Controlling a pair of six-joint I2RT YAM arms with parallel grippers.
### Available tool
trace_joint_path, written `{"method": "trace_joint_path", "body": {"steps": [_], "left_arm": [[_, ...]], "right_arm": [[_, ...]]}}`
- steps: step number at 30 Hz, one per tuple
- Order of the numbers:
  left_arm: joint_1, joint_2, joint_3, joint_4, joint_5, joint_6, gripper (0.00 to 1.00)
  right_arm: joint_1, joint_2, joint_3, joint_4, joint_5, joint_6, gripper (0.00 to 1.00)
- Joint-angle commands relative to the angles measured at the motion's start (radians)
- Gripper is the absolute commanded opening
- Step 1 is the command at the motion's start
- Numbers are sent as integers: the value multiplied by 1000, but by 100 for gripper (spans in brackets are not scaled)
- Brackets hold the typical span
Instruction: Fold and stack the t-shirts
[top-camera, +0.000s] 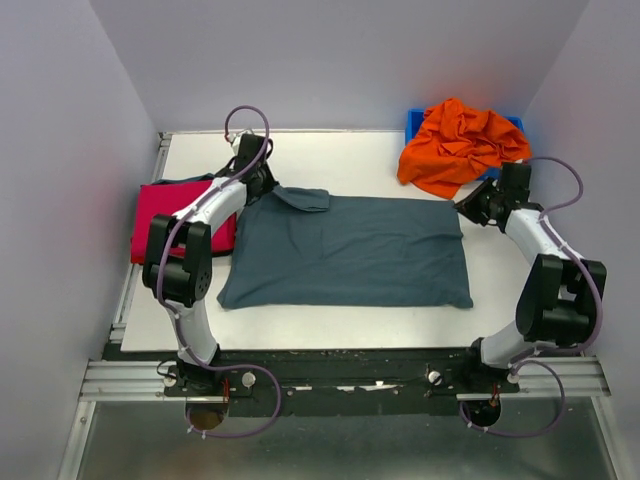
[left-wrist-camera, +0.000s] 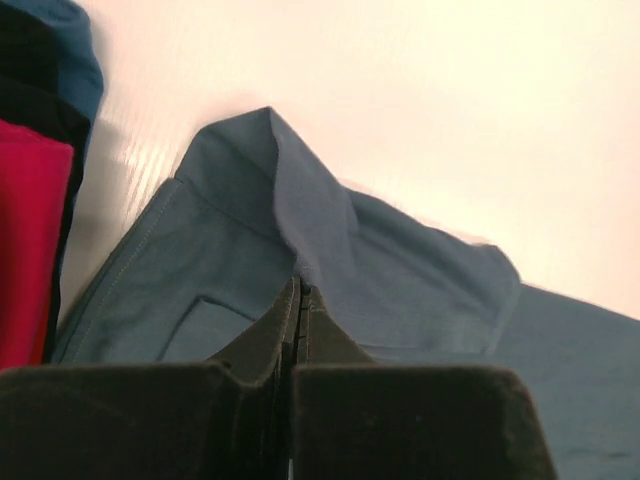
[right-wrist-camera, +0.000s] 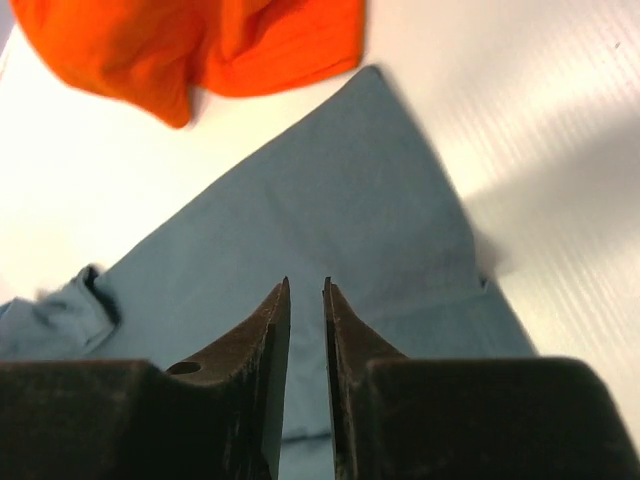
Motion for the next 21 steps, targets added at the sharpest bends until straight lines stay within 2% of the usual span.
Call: {"method": "trace_joint_path", "body": {"steps": [1,21], "left_arm": [[3,-70,62,-6,5,5,0],[5,-142,43,72,76,31,0]], "right_arm": [[4,99,82,-56,93,-26,27],[23,530,490,-229,189,-24,37]]}}
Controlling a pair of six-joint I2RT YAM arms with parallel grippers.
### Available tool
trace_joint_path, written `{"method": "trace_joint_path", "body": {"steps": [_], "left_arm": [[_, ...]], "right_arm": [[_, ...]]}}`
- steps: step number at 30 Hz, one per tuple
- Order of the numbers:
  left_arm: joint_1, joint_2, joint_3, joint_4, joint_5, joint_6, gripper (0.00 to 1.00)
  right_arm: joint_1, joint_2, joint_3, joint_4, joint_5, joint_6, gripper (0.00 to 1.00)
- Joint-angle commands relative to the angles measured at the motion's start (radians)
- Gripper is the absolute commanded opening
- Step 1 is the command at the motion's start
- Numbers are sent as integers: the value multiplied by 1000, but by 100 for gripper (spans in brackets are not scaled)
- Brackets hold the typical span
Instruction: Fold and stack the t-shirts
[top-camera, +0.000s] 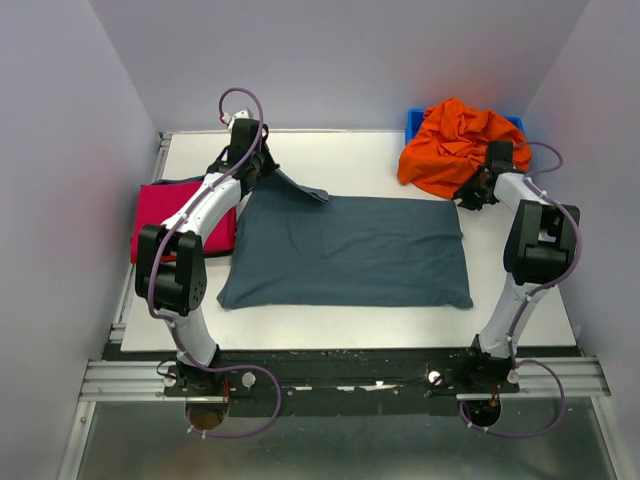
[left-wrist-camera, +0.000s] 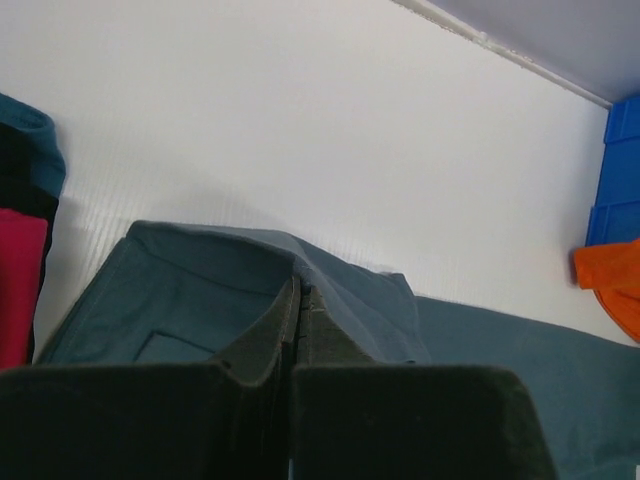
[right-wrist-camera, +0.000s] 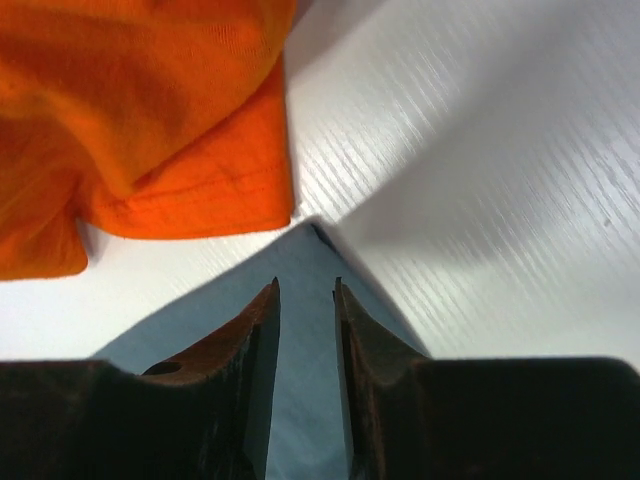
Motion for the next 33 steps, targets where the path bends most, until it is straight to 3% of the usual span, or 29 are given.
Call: {"method": "trace_joint_path", "body": {"steps": [1,10,20,25,27,31,33], "left_arm": [[5,-53,-20,45,25,25,0],[5,-47,-12,51,57,28,0],[18,-53,-26,63,96,23,0],[23,-55,-24,60,107,22,0],[23,-55,-21,59,108,23,0],[22,-55,-10,43,102,32,0],[23,-56,-9,40,97,36,0]], "right_arm": [[12,80,96,-77,39,-5,37],[13,236,301,-273,11,-34,38],[22,247,312,-315,32,-34,38],[32,215,272,-274,36,-45,17],[33,210,271,-266,39,-46,16],[33,207,292,-263,51,-56,1],[33,201,297,-252,51,-63,1]]}}
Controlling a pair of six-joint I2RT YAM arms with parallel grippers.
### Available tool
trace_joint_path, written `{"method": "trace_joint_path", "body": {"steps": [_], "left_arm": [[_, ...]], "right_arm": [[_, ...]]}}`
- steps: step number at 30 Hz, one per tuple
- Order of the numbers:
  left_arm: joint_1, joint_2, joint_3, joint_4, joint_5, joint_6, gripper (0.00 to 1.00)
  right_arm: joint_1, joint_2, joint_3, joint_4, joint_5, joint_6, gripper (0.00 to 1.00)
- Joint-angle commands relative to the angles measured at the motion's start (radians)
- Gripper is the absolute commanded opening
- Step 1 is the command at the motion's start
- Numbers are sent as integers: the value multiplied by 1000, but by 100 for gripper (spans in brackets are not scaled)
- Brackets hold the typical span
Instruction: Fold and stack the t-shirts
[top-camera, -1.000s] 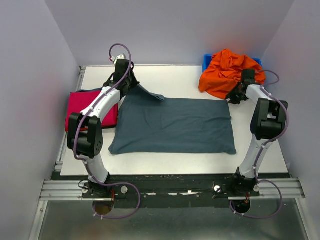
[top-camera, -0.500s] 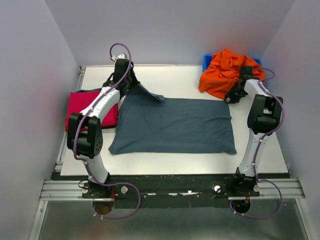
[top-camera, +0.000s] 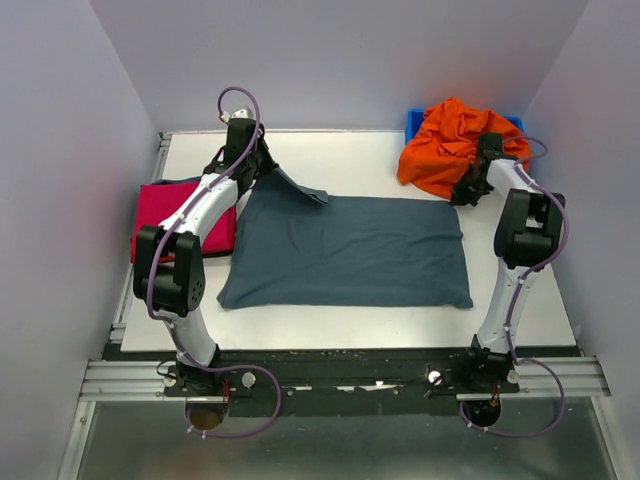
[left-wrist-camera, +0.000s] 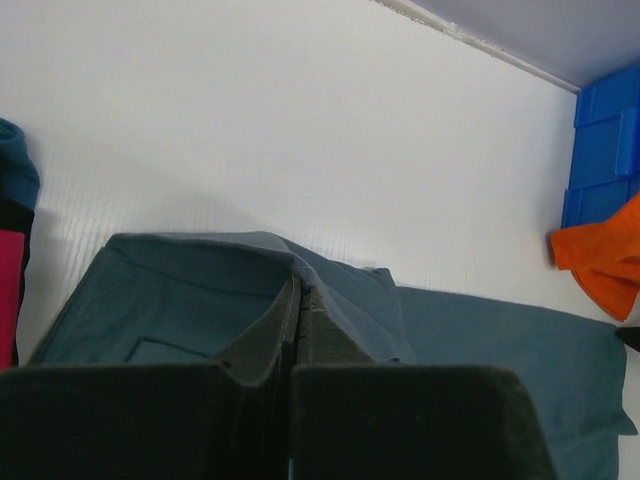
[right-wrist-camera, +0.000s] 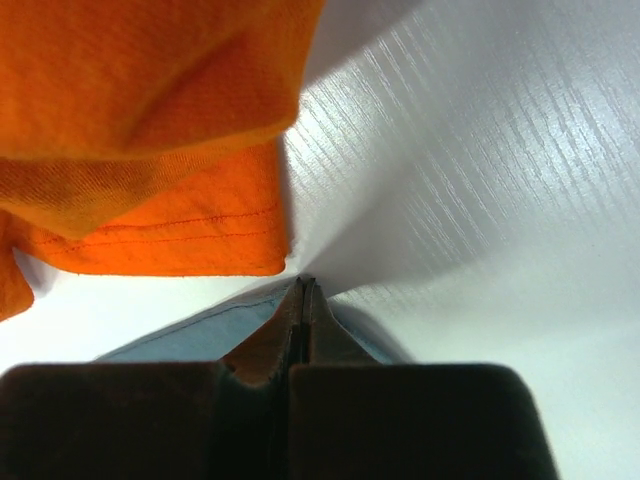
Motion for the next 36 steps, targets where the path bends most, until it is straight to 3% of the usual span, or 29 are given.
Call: {"method": "trace_joint_path", "body": {"steps": [1,9,23,36], "left_arm": [[4,-41,9,-2,12,21,0],[4,-34,34,-30,-14,21,0],[-8,-133,91,-140,-75,33,0],[-41,-276,40,-220,-129,38,0]], "right_arm": [[8,-29,2,1,33,-24,1],[5,-187,-119,144,72,-11,1],[8,-212,-146,84,44,-1,1],[6,-368,-274,72,23,-10,1]]}}
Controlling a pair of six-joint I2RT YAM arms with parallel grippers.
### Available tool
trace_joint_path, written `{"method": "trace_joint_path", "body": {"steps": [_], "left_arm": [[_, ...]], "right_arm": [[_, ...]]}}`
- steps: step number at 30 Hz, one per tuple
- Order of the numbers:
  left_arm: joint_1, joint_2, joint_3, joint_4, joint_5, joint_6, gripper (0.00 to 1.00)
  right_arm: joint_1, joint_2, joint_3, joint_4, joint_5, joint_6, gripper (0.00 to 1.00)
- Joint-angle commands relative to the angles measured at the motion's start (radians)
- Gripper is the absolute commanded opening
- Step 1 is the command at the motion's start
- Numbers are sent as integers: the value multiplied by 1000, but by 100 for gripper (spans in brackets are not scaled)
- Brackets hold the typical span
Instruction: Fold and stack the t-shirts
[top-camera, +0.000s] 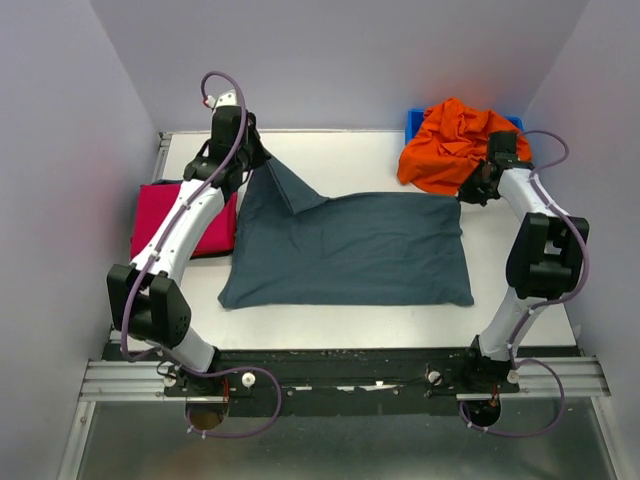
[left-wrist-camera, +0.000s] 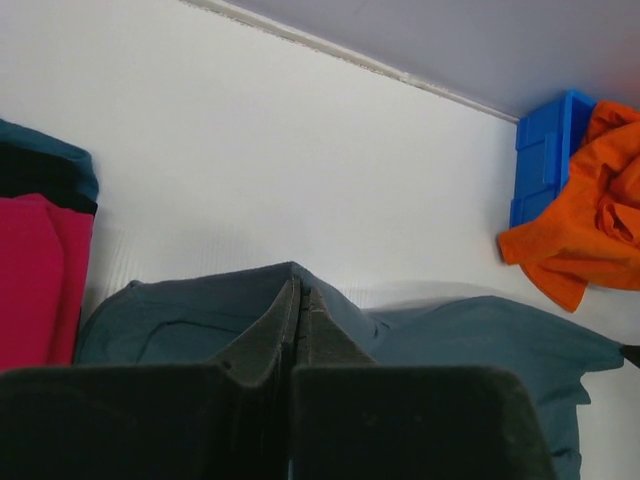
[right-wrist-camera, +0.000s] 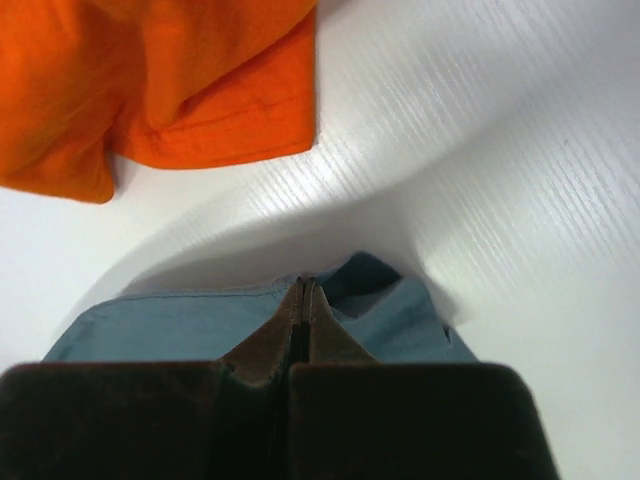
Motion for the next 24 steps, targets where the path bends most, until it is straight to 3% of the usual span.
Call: {"method": "trace_joint_path", "body": {"steps": [1,18,24], "left_arm": [[-5,-89,-25,-55,-45,16,0],[-12,-375,-306,-91,-43,-28,0],[-13,-482,-398,-124,-34,-44,0]], "right_arm": [[3,-79,-48,-8,-2,-6,1],[1,-260,-229,-51,9,8,1],[1,-329,-304,-80,91,25,1]]}}
